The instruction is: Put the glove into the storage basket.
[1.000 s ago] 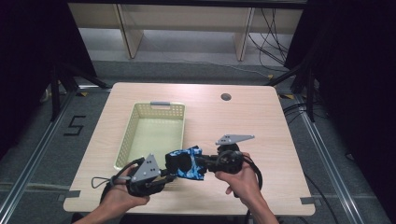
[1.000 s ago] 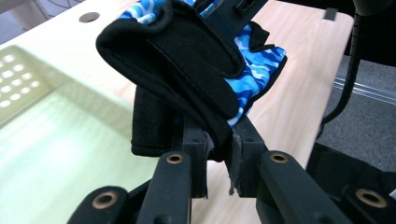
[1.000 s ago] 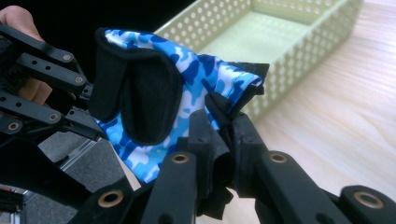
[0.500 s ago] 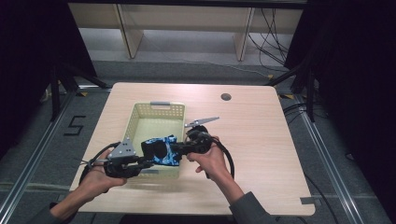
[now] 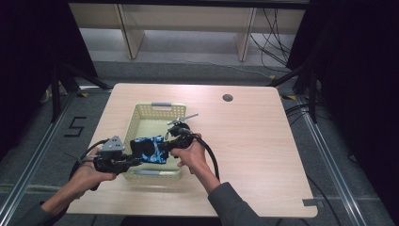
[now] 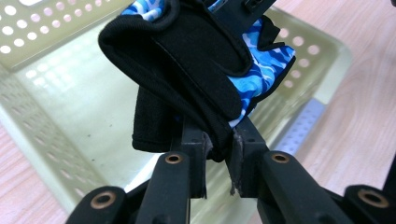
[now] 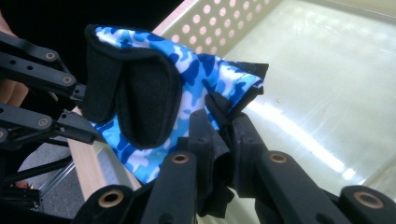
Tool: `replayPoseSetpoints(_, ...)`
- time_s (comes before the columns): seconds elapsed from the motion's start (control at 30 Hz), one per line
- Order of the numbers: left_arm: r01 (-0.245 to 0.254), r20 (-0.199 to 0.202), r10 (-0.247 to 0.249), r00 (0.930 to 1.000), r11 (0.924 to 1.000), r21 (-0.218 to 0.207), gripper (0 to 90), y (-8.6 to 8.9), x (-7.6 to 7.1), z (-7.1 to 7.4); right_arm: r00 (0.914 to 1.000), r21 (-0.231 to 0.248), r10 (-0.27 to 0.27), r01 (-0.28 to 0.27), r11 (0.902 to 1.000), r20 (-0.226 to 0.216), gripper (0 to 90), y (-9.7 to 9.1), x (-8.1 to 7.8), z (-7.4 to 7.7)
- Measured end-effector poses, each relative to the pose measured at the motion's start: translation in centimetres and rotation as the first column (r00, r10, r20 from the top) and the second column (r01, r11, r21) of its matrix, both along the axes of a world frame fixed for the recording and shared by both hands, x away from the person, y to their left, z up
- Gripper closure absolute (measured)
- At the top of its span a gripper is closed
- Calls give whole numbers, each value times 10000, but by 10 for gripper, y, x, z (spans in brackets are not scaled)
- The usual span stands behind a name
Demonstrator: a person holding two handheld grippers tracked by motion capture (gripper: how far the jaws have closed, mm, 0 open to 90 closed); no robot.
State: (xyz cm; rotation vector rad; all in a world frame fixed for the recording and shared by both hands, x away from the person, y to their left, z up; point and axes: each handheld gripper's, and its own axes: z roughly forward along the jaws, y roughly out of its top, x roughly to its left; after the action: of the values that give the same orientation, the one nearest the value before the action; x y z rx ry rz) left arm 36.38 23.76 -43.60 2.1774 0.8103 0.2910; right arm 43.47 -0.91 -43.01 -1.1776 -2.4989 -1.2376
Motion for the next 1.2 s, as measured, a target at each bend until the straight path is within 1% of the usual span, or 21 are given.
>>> replayPoseSetpoints(0.03,-38,-108,37,9999,9999,-148,776,0,2,-2,10000,-36,-2,2,10000,-25,814,1,1,-1)
replayPoseSetpoints(0.13,194,-267,-188,9995,9995,230,773,3,6,-3,10000,-236,4,-4,9997,-13,815,8,6,-7)
replayPoseSetpoints(0.17,31,-330,-26,9995,9999,150,771,3,6,-4,10000,-307,-45,43,9995,-68,815,9,7,-8)
replayPoseSetpoints(0.23,190,-572,-174,9982,9994,277,767,6,9,-7,9993,-587,-205,186,9981,-325,815,13,7,-12)
replayPoseSetpoints(0.3,200,-760,-180,9969,9995,256,758,6,10,-9,9997,-702,-86,70,9975,-228,815,17,7,-16)
replayPoseSetpoints(0.33,392,-792,-361,9962,9985,381,753,8,11,-9,9995,-827,-103,78,9965,-298,815,18,6,-17)
replayPoseSetpoints(0.37,395,-785,-366,9962,9986,358,744,8,11,-9,9997,-870,-30,10,9962,-223,815,19,7,-19)
replayPoseSetpoints(0.4,322,-917,-306,9953,9994,153,730,7,10,-9,9989,-1008,-163,119,9948,-434,814,20,6,-20)
replayPoseSetpoints(0.43,458,-885,-429,9952,9984,318,707,9,10,-7,9995,-1033,-61,27,9946,-325,815,21,6,-22)
replayPoseSetpoints(0.57,391,-917,-350,9952,9983,432,629,10,9,-3,9988,-1462,-67,-5,9893,-493,815,24,6,-26)
replayPoseSetpoints(0.63,221,-834,-176,9964,9984,529,576,11,8,-1,9984,-1636,-99,6,9865,-563,816,24,7,-28)
replayPoseSetpoints(0.73,-12,-768,51,9970,9987,512,561,14,7,4,9978,-1906,-199,76,9816,-625,816,24,6,-28)
replayPoseSetpoints(0.77,-106,-698,146,9975,9983,564,543,17,7,7,9987,-1853,-102,6,9827,-509,816,23,7,-29)
replayPoseSetpoints(0.8,-337,-703,365,9969,9986,406,521,17,7,8,9976,-1886,-187,60,9820,-661,816,23,7,-29)
replayPoseSetpoints(0.87,-256,-562,282,9980,9985,478,520,20,7,11,9981,-1920,-92,-27,9814,-611,816,24,6,-29)
replayPoseSetpoints(0.97,-493,-563,510,9971,9983,319,531,21,8,10,9973,-2023,-223,77,9793,-700,816,26,3,-28)
replayPoseSetpoints(1.0,-427,-537,446,9976,9984,366,529,22,8,10,9987,-1959,-88,-13,9806,-509,815,26,2,-29)
replayPoseSetpoints(1.03,-503,-563,521,9971,9982,314,529,22,8,10,9981,-2004,-85,-39,9797,-609,815,25,2,-27)
replayPoseSetpoints(1.1,-547,-403,557,9976,9982,248,522,22,8,11,9989,-2057,-110,15,9786,-452,813,25,0,-26)
replayPoseSetpoints(1.17,-654,-290,665,9974,9971,391,509,20,5,12,9988,-2068,-106,4,9784,-481,810,24,-1,-25)
replayPoseSetpoints(1.2,-701,-309,706,9970,9974,189,496,19,4,12,9990,-2071,-84,-9,9783,-440,808,24,-3,-24)
